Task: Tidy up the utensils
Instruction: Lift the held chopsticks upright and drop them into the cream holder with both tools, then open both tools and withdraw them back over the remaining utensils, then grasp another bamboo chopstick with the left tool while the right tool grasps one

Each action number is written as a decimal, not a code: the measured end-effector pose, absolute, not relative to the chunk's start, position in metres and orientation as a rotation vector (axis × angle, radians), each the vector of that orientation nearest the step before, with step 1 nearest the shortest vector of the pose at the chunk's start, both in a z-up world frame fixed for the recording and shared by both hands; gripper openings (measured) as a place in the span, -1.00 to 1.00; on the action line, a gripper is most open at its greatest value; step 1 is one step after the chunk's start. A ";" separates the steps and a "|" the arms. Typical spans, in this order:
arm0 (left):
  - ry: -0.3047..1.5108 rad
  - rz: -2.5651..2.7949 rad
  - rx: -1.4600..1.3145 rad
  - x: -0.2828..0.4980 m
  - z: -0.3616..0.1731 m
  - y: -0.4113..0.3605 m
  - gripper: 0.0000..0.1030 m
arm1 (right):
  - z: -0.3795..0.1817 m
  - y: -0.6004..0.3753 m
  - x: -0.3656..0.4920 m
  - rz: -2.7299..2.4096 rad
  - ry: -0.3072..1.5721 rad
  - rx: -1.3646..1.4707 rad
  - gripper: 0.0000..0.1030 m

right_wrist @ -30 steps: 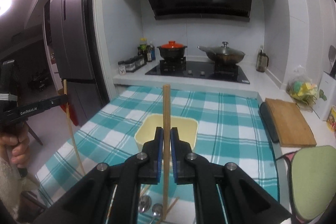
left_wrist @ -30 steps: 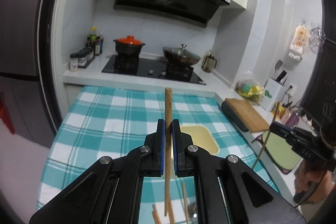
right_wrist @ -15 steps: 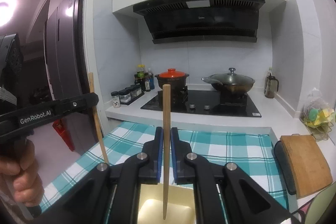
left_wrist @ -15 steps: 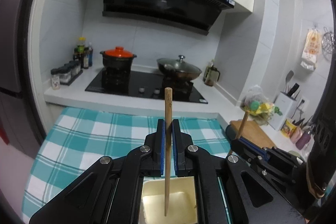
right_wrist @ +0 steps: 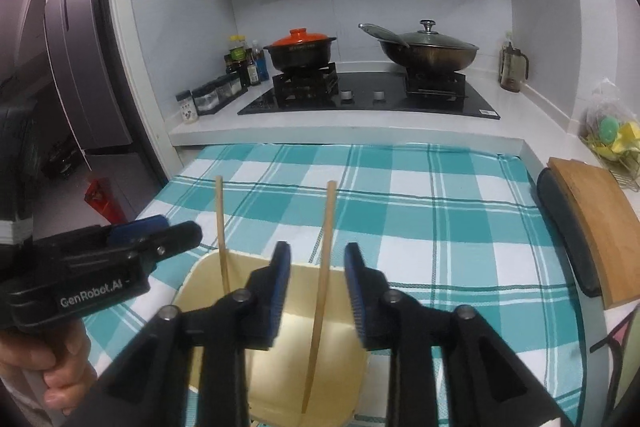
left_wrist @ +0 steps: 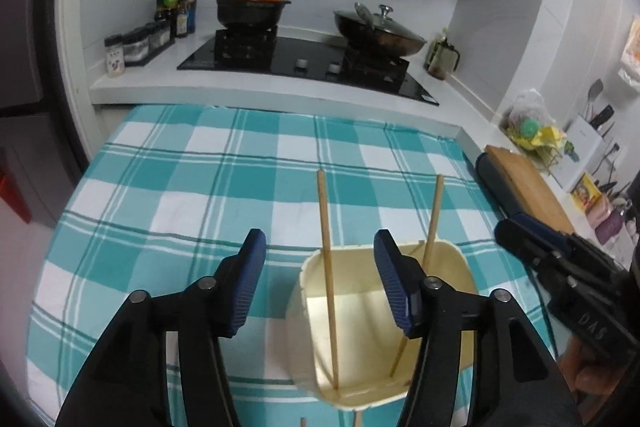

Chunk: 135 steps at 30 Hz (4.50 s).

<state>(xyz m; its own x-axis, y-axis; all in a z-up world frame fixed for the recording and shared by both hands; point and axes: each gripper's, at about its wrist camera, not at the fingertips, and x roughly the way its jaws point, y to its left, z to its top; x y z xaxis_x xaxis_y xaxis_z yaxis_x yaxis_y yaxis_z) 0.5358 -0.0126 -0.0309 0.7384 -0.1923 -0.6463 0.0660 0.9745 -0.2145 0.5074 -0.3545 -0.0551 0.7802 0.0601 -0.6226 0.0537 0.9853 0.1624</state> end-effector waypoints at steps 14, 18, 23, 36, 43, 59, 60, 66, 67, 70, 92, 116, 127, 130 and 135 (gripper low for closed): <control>0.638 -0.127 0.167 0.323 -0.032 0.042 0.98 | 0.008 -0.337 0.326 0.001 0.668 -0.055 -0.11; 0.688 -0.119 0.160 0.263 -0.089 0.032 0.97 | -0.023 -0.328 0.265 -0.028 0.681 -0.074 -0.11; 0.788 -0.170 0.103 0.218 -0.138 0.010 0.97 | -0.079 -0.311 0.202 -0.099 0.698 -0.036 -0.11; 0.790 -0.234 0.012 0.173 -0.159 -0.009 0.99 | -0.168 -0.252 0.130 -0.094 0.760 0.070 -0.11; 0.810 -0.195 -0.082 0.171 -0.168 0.007 0.99 | -0.185 -0.236 0.127 -0.083 0.799 0.094 -0.11; 0.810 -0.131 -0.122 0.172 -0.177 0.016 0.99 | -0.202 -0.254 0.131 -0.168 0.858 0.156 -0.11; 0.814 -0.131 -0.123 0.173 -0.178 0.017 0.99 | -0.204 -0.255 0.132 -0.170 0.864 0.158 -0.11; 0.819 -0.108 -0.129 0.175 -0.182 0.020 0.99 | -0.210 -0.253 0.138 -0.178 0.876 0.150 -0.09; 0.819 -0.104 -0.129 0.175 -0.182 0.021 0.99 | -0.211 -0.252 0.138 -0.178 0.877 0.144 -0.08; 0.814 -0.095 -0.135 0.174 -0.180 0.023 0.99 | -0.211 -0.250 0.138 -0.181 0.875 0.132 -0.08; 0.863 -0.015 -0.045 0.234 -0.192 0.025 0.98 | -0.212 -0.246 0.138 -0.158 0.870 0.126 0.18; 1.000 0.052 0.142 0.302 -0.207 0.016 0.99 | -0.194 -0.269 0.252 -0.106 0.931 0.227 -0.19; 0.988 0.029 0.096 0.301 -0.210 0.028 0.99 | -0.215 -0.266 0.272 -0.163 0.990 0.095 -0.70; 0.992 0.039 0.081 0.297 -0.210 0.037 0.99 | -0.214 -0.281 0.258 -0.212 0.990 0.096 -0.71; 1.013 0.030 0.024 0.291 -0.212 0.052 0.99 | -0.211 -0.309 0.225 -0.261 1.007 0.108 -0.60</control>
